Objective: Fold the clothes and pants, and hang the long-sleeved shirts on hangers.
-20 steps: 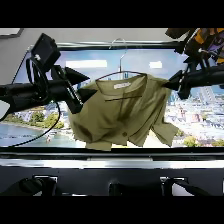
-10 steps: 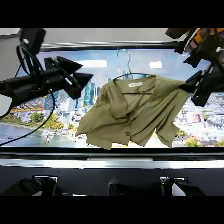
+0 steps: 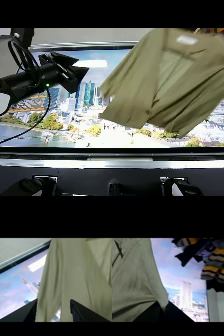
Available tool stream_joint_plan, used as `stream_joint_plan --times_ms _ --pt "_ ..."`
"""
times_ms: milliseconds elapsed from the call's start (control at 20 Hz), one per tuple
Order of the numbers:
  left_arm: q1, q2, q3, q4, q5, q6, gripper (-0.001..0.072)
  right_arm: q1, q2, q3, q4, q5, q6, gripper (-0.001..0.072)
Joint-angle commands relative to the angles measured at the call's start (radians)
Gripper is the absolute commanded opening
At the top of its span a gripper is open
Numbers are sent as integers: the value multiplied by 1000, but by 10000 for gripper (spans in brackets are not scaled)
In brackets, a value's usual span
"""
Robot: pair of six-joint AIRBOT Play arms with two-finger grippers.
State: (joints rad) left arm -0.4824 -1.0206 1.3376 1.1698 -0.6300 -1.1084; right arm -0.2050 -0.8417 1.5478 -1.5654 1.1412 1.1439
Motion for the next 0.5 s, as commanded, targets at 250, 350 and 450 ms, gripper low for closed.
stream_joint_plan --times_ms 250,350,450 --pt "1 -2 0 1 3 -4 480 0 60 53 -641 -56 518 23" --pt "1 -2 0 1 3 -4 480 0 60 76 -769 -52 582 23" --pt "1 -2 -3 1 2 -4 478 0 58 90 -845 -43 585 23"
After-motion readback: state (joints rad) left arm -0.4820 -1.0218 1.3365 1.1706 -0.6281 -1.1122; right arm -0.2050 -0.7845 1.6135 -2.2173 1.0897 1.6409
